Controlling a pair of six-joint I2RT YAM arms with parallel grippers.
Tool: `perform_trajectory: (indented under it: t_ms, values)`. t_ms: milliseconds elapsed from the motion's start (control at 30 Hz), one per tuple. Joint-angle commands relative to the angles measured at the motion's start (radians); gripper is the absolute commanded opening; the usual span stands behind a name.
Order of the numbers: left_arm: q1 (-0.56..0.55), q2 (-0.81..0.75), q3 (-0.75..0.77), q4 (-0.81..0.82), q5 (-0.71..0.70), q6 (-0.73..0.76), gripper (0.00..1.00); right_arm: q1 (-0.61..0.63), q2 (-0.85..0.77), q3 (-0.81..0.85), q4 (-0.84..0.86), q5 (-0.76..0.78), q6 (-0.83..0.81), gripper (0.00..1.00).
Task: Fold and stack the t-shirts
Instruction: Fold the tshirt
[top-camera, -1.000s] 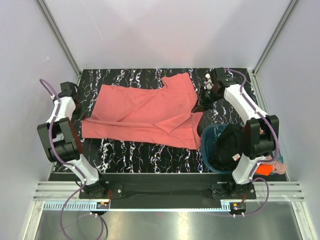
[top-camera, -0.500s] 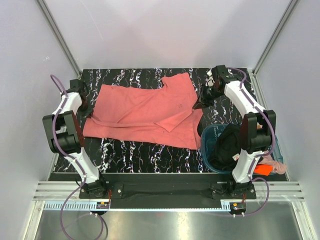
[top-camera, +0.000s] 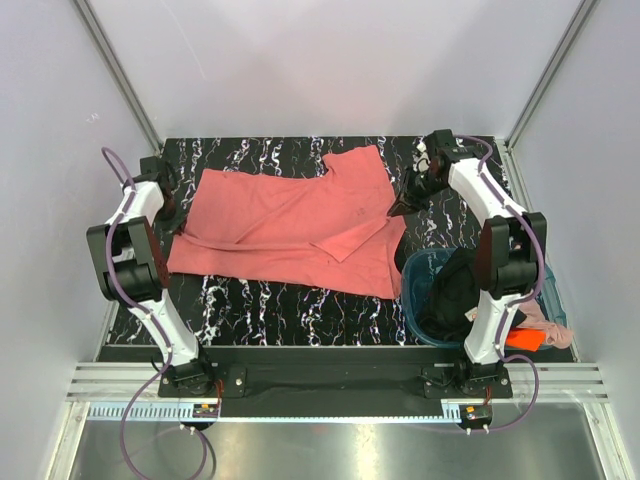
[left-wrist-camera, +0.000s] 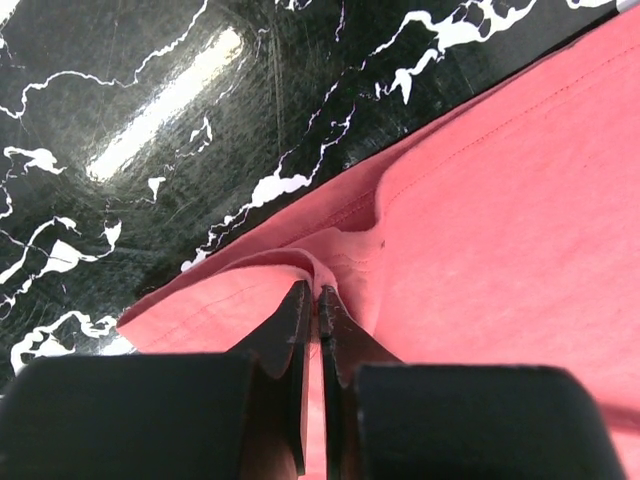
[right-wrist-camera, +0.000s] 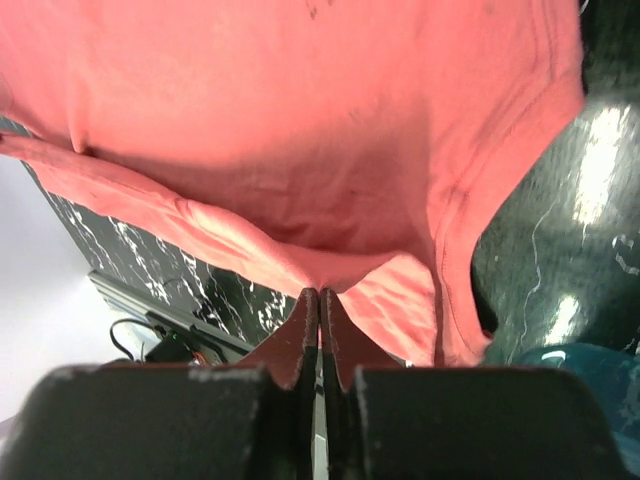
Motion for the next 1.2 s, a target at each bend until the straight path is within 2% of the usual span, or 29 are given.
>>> perform_trajectory:
  t_ms: [0, 67, 133, 167, 200, 233, 267, 333, 367, 467, 567, 667, 733, 833, 1033, 1167]
  values:
    - [-0.003, 0.021, 0.051, 0.018, -0.017, 0.001, 0.11, -0.017, 0.048, 0.066, 0.046, 0.024, 0.007, 0.05]
    - [-0.001, 0.026, 0.052, 0.049, 0.012, 0.01, 0.26, -0.022, 0.089, 0.098, 0.084, 0.019, 0.023, 0.06]
    - [-0.003, 0.027, 0.063, 0.046, 0.006, 0.016, 0.33, -0.025, 0.16, 0.13, 0.116, 0.013, 0.032, 0.1]
    - [-0.003, 0.023, 0.077, 0.035, -0.008, 0.018, 0.44, -0.025, 0.183, 0.176, 0.138, 0.013, 0.03, 0.14]
    - [-0.003, 0.012, 0.075, 0.036, -0.013, 0.021, 0.54, -0.027, 0.223, 0.196, 0.153, 0.011, 0.033, 0.2]
    - [-0.003, -0.021, 0.069, 0.043, -0.017, 0.029, 0.66, -0.025, 0.246, 0.249, 0.161, 0.008, 0.044, 0.39]
    - [-0.001, -0.037, 0.063, 0.034, -0.023, 0.032, 0.83, -0.025, 0.267, 0.294, 0.122, 0.004, 0.043, 0.48]
    - [-0.001, -0.095, 0.057, 0.006, -0.042, 0.051, 0.95, -0.024, 0.301, 0.381, 0.028, 0.007, 0.033, 0.63]
    - [0.002, -0.121, 0.048, -0.005, -0.048, 0.056, 0.99, -0.024, 0.289, 0.38, 0.012, 0.017, 0.033, 0.65]
    - [0.014, -0.233, -0.03, -0.025, -0.046, 0.07, 0.99, -0.016, 0.179, 0.316, -0.05, 0.065, 0.006, 0.69]
    - [0.033, -0.354, -0.152, -0.016, -0.022, 0.065, 0.98, 0.007, 0.056, 0.192, -0.092, 0.085, -0.035, 0.69]
    - [0.063, -0.426, -0.283, 0.05, 0.081, 0.062, 0.85, 0.074, -0.041, 0.039, -0.088, 0.102, -0.059, 0.64]
    - [0.074, -0.457, -0.343, 0.117, 0.174, 0.065, 0.65, 0.122, -0.082, -0.072, -0.036, 0.093, -0.057, 0.58]
    - [0.074, -0.427, -0.364, 0.2, 0.309, 0.052, 0.49, 0.177, -0.081, -0.138, 0.004, 0.099, -0.033, 0.55]
    - [0.074, -0.261, -0.33, 0.285, 0.424, 0.026, 0.48, 0.289, 0.01, -0.079, 0.014, 0.148, -0.026, 0.57]
    - [0.083, -0.161, -0.302, 0.268, 0.393, 0.007, 0.51, 0.338, 0.094, -0.02, -0.005, 0.186, -0.033, 0.58]
